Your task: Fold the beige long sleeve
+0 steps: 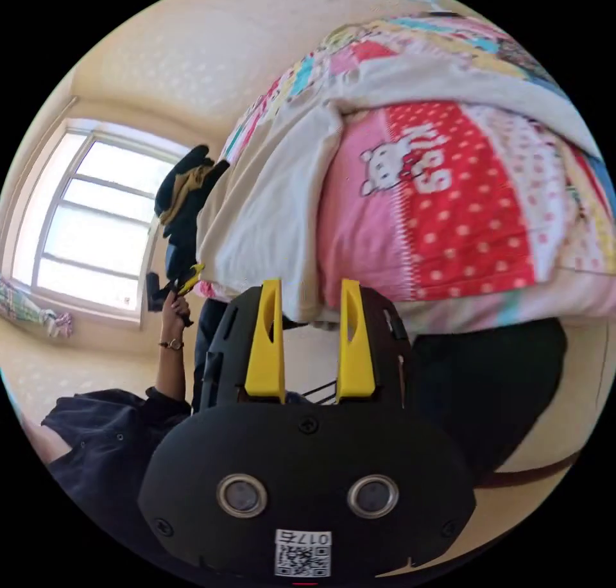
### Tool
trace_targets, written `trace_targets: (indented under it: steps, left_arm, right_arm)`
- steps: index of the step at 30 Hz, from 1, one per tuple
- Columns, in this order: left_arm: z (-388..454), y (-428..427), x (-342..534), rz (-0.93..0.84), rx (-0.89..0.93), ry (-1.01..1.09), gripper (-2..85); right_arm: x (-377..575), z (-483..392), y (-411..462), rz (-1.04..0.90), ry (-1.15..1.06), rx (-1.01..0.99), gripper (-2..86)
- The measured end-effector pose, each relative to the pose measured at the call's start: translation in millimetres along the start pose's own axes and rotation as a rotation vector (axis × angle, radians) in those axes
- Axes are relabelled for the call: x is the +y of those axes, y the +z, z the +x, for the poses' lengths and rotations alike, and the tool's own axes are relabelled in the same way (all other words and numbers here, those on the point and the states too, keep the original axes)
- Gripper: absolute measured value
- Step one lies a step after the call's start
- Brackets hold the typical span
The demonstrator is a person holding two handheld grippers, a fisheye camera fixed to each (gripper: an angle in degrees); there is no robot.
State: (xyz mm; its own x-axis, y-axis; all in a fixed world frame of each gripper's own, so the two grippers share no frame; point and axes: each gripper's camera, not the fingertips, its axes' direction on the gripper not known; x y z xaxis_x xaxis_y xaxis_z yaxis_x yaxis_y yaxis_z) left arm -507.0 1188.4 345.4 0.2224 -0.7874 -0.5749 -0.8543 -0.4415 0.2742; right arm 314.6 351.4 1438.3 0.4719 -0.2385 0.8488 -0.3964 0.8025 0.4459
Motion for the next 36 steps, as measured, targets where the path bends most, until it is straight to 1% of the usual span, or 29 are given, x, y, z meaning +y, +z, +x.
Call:
trace_targets:
  steps: [2,4,6,8,9,10,11,12,13,15,16,17,18,19,20,21,22,23,24,27,30,31,33,34,35,36]
  left_arm:
    - [7,3,0,-0.024,-0.029,0.009,6.4]
    - [21,-5,3,-0.047,0.029,0.092,4.5]
    - [40,-19,14,-0.117,0.172,0.194,3.9]
    - [58,-23,30,-0.198,0.244,0.244,3.7]
    - [70,-19,45,-0.268,0.281,0.254,3.7]
    - [77,-16,53,-0.305,0.296,0.269,3.7]
    - [91,-8,71,-0.38,0.312,0.3,3.8]
    - [101,3,90,-0.458,0.294,0.311,3.9]
    - [105,10,99,-0.493,0.271,0.306,4.1]
    - [104,39,127,-0.625,0.168,0.242,4.9]
    - [102,45,132,-0.65,0.129,0.218,5.0]
    - [94,55,137,-0.673,0.038,0.174,5.5]
    - [88,62,138,-0.68,-0.047,0.126,5.9]
    - [86,64,137,-0.681,-0.075,0.107,6.0]
    - [89,68,132,-0.669,-0.085,0.089,6.2]
    - [101,71,125,-0.633,-0.042,0.101,6.3]
    - [110,74,122,-0.618,-0.012,0.118,6.2]
    - [132,80,113,-0.602,0.037,0.17,6.2]
    - [157,87,103,-0.59,0.051,0.234,6.3]
    - [220,102,73,-0.526,-0.019,0.368,6.3]
    - [269,115,47,-0.474,-0.051,0.454,6.1]
    - [277,117,43,-0.463,-0.05,0.468,5.8]
    - [294,140,26,-0.426,-0.073,0.484,4.5]
    - [294,149,22,-0.441,-0.083,0.467,4.2]
    - [293,169,16,-0.501,-0.08,0.428,4.0]
    - [293,184,14,-0.55,-0.033,0.413,3.3]
  right_arm:
    - [-6,-5,27,-0.113,-0.036,-0.065,5.8]
    - [-6,-3,12,-0.116,-0.053,-0.111,4.3]
    - [3,4,-49,-0.057,-0.089,-0.177,3.6]
    - [16,4,-97,-0.067,-0.151,-0.207,3.2]
    - [27,0,-123,-0.113,-0.183,-0.136,3.2]
    - [33,-2,-133,-0.142,-0.195,-0.093,3.1]
    - [46,-5,-148,-0.202,-0.217,-0.035,3.0]
    - [59,-5,-157,-0.269,-0.236,-0.036,3.0]
    - [65,-4,-159,-0.305,-0.238,-0.049,3.0]
    - [83,11,-155,-0.422,-0.191,-0.068,2.9]
    - [85,20,-153,-0.424,-0.153,-0.046,2.9]
    - [86,41,-155,-0.387,-0.042,0.012,3.0]
    - [84,65,-164,-0.299,0.084,0.033,3.2]
    - [83,76,-171,-0.233,0.137,0.018,3.3]
    - [79,91,-188,-0.068,0.185,-0.047,3.3]
    - [74,99,-207,0.125,0.176,-0.127,3.4]
    - [71,103,-215,0.217,0.165,-0.161,3.4]
    - [63,110,-229,0.364,0.165,-0.201,4.0]
    - [51,118,-239,0.461,0.203,-0.185,5.1]
    - [14,142,-241,0.596,0.362,-0.104,10.2]
    - [-26,170,-217,0.663,0.46,-0.148,11.5]
    - [-34,175,-211,0.672,0.477,-0.146,11.5]
    - [-63,193,-180,0.639,0.584,-0.074,10.8]
    - [-67,196,-174,0.65,0.585,-0.083,10.1]
    - [-70,198,-169,0.711,0.555,-0.11,8.8]
    - [-72,201,-168,0.755,0.55,-0.133,6.7]
